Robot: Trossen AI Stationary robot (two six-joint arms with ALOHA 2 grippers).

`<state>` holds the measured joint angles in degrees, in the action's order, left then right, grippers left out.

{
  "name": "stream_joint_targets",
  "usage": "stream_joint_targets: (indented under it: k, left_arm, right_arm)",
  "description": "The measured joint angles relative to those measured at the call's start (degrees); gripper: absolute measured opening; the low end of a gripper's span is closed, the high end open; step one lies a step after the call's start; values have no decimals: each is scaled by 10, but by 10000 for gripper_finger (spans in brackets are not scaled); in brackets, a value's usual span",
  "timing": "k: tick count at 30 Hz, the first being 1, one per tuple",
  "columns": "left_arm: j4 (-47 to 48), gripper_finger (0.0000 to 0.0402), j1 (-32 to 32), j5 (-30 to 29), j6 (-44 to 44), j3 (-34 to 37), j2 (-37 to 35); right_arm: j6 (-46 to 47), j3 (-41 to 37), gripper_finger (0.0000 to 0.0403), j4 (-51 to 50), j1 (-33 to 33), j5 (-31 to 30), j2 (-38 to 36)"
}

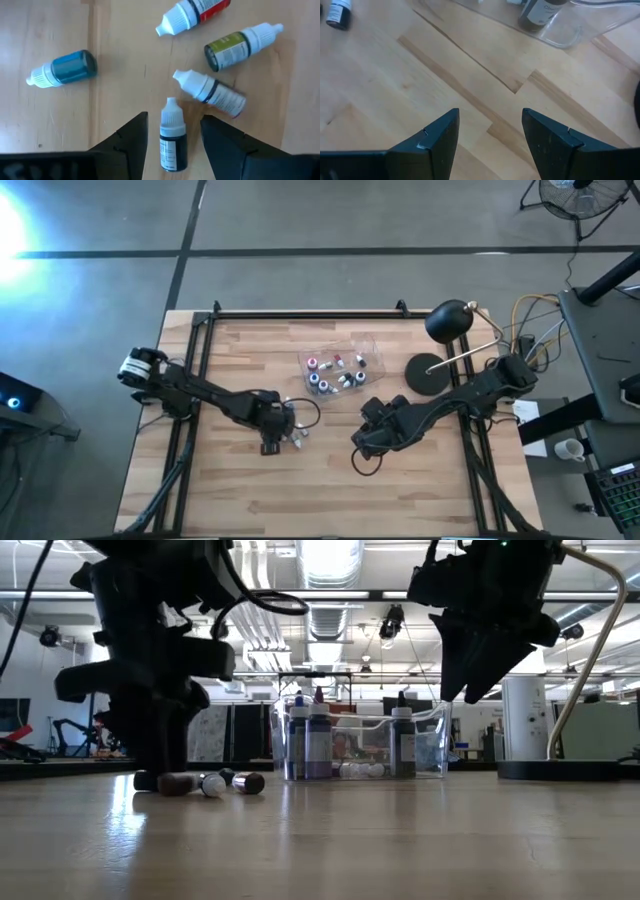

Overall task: Pick & Place food coloring
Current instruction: Put the small black food coloring bottle into the transparent bin

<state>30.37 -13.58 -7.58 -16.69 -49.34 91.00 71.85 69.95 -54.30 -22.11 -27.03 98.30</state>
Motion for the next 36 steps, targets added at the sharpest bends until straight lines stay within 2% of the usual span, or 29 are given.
stream_joint_targets:
  k: [9,14,20,25,27,31,33,36]
  left_arm:
    - [-8,138,1,-5,-6,0,23]
    - [-14,103,1,-9,-12,-1,32]
    - [-13,34,3,-24,-13,-3,31]
    - [51,30,7,-26,-41,-22,9]
    - [81,26,8,-50,-58,-52,-18]
    - [138,23,12,-141,-85,-132,-71]
    - [121,23,23,-186,-87,-178,-91]
    - [26,28,55,-221,-22,-229,-105]
  right_arm:
    - [0,0,210,2,0,-15,0]
    - [0,0,210,4,0,-15,0]
    - [0,0,210,7,0,-24,0]
    - [-9,0,210,8,-1,-69,-22]
    - [-29,0,210,7,6,-80,-38]
    - [-98,0,210,4,30,-93,-78]
    - [-127,0,210,-1,42,-107,-103]
    - [-162,-1,210,-7,55,-144,-138]
